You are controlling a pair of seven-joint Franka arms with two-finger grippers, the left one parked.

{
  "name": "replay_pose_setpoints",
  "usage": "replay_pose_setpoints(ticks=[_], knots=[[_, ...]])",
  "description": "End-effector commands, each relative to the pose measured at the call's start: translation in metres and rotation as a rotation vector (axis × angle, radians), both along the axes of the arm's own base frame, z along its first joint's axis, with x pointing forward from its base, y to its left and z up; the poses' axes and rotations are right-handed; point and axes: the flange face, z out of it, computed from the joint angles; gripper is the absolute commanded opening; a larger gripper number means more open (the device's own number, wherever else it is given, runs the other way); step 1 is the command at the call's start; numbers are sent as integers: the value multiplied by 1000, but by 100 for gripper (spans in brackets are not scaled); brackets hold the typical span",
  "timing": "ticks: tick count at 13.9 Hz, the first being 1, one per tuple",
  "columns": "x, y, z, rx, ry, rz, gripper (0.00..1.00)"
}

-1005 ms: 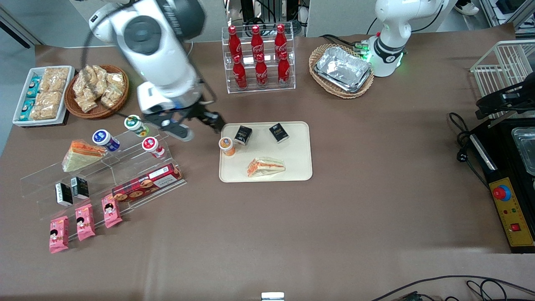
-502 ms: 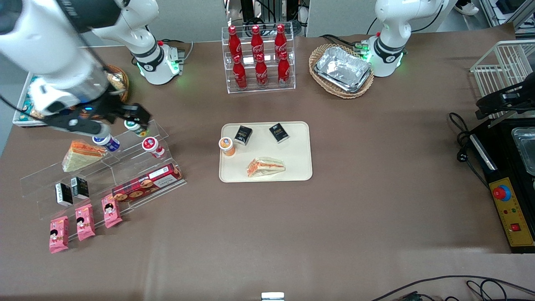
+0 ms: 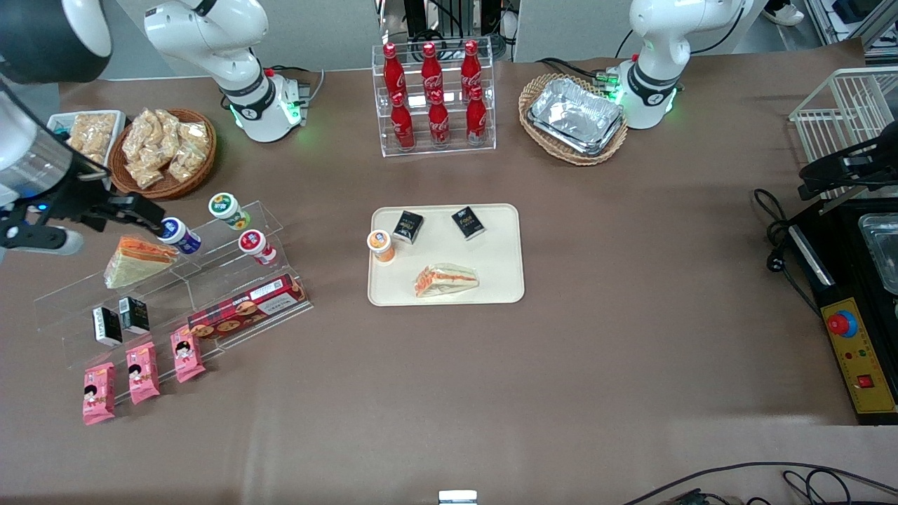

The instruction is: Place sandwich on tray

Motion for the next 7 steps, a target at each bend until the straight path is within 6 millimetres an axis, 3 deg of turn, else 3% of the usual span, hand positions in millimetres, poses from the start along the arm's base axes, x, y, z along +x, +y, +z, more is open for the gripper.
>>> replay_pose_setpoints(ticks=[1,5,7], knots=[[11,-35,-6,-27,-24,109,100],[13,-43,-4,-29,-29,97,100],[13,-58,-4,-26,-31,76,100]])
